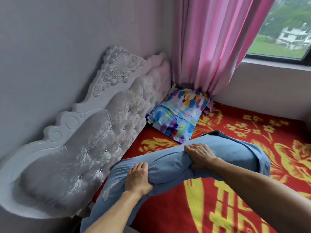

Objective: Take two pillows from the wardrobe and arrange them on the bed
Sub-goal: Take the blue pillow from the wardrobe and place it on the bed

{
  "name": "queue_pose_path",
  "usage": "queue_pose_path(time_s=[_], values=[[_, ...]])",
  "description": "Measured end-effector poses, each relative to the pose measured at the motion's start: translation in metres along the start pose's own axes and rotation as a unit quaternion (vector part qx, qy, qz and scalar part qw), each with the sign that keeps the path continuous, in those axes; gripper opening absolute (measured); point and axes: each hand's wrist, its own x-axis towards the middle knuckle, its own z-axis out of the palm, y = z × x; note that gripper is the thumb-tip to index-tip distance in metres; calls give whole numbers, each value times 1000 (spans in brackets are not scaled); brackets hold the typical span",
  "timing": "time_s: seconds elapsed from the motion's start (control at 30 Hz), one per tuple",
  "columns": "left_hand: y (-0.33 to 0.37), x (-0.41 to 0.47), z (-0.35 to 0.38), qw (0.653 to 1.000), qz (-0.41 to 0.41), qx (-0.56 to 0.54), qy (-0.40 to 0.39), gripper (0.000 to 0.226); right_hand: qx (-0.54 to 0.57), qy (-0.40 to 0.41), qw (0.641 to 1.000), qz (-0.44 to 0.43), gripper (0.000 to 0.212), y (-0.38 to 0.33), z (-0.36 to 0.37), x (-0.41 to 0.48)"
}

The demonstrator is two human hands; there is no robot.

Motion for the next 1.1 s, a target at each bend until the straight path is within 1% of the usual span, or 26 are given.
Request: queue_pose_path(time_s=[0.1,0.27,0.5,0.6,0.7,0.8,0.87,0.97,1.03,1.1], values=[[-8,21,1,999,-31,-13,-12,44,-4,-1,999,-34,39,8,1,39],[-26,44,13,994,-96,-40,-20,43,-18,-8,993,-115,39,14,7,112],[-43,78,47,970,-236,-58,3,49,-29,-19,961,-276,32,7,33,235],[-36,106,72,959,-283,-36,-8,47,-32,-15,949,-312,32,17,61,279],[-26,142,104,948,-317,-12,-25,45,-31,11,947,-321,34,33,102,314],[-19,162,154,945,-316,24,-82,47,-7,9,944,-330,34,57,168,318],[-11,162,194,946,-288,34,-144,53,-19,-16,946,-322,31,74,223,302],[-5,159,243,937,-267,21,-225,59,-27,-67,962,-265,26,92,294,275],[-13,160,260,933,-251,-2,-256,52,-29,-127,971,-200,27,96,324,266],[-27,162,262,929,-236,-46,-280,47,-24,-188,969,-157,30,93,339,260]])
